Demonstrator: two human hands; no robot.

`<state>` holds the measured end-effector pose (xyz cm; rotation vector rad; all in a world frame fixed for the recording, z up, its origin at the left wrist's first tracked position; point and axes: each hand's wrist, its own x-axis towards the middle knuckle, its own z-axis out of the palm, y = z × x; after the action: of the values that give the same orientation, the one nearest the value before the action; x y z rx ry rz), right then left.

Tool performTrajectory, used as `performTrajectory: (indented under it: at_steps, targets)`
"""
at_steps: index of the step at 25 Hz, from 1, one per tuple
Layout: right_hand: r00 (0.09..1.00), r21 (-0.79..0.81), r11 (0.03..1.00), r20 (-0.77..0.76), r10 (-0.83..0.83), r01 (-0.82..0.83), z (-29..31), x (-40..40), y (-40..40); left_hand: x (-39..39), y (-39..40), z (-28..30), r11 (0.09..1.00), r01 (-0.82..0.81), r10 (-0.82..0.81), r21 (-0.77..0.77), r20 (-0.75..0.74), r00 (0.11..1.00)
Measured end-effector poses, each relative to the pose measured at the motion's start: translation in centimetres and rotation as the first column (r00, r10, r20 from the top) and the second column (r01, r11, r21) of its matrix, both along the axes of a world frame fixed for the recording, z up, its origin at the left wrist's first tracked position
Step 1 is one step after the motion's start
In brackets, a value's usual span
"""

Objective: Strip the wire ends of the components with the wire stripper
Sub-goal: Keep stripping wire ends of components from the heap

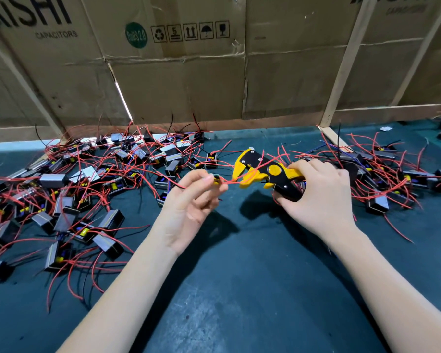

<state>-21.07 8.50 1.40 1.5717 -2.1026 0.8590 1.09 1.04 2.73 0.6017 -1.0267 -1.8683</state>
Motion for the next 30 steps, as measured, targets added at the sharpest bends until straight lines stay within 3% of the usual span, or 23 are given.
performTrajectory:
  at_steps: [4, 8, 13, 16, 18, 23, 26, 30]
  targets:
    - [0.991, 0.013, 0.998, 0.116, 0.063, -0.065, 0.4, 0.2, 0.2, -0.6, 0.5, -1.2, 0.948, -0.022, 0.108, -0.317, 0.255, 0.961]
    - [0.987, 0.014, 0.997, 0.144, 0.07, -0.073, 0.6, 0.3, 0.3, -0.8, 1.1, -1.4, 0.887, 0.1, 0.069, -0.45, 0.344, 0.936]
    - [0.984, -0.003, 0.997, 0.161, 0.072, -0.072, 0.8, 0.4, 0.4, -0.6, 0.8, -0.7, 0.942, 0.091, -0.006, -0.323, 0.253, 0.967]
    - [0.989, -0.02, 0.998, 0.137, 0.054, -0.052, 0.7, 0.4, 0.4, -0.6, 0.5, -0.3, 0.998, 0.037, -0.034, -0.048, 0.075, 0.997]
    - [0.994, -0.011, 0.999, 0.106, 0.042, -0.041, 0.5, 0.6, 0.3, -0.8, 0.5, -0.4, 0.997, -0.012, 0.008, 0.073, 0.048, 0.999]
    - [0.999, 0.03, 1.0, 0.049, 0.004, -0.005, -0.2, 1.2, 0.1, -1.7, 1.2, -1.3, 0.987, -0.143, 0.156, -0.073, 0.224, 0.962]
    - [0.998, 0.034, 0.999, 0.062, 0.002, -0.004, -0.3, 1.3, 0.0, -1.7, 1.1, -1.4, 0.954, -0.22, 0.268, -0.205, 0.253, 0.929]
    - [0.998, 0.035, 0.999, 0.061, -0.012, 0.01, -0.2, 1.1, 0.0, -1.6, 1.0, -1.7, 0.931, -0.222, 0.301, -0.291, 0.267, 0.915]
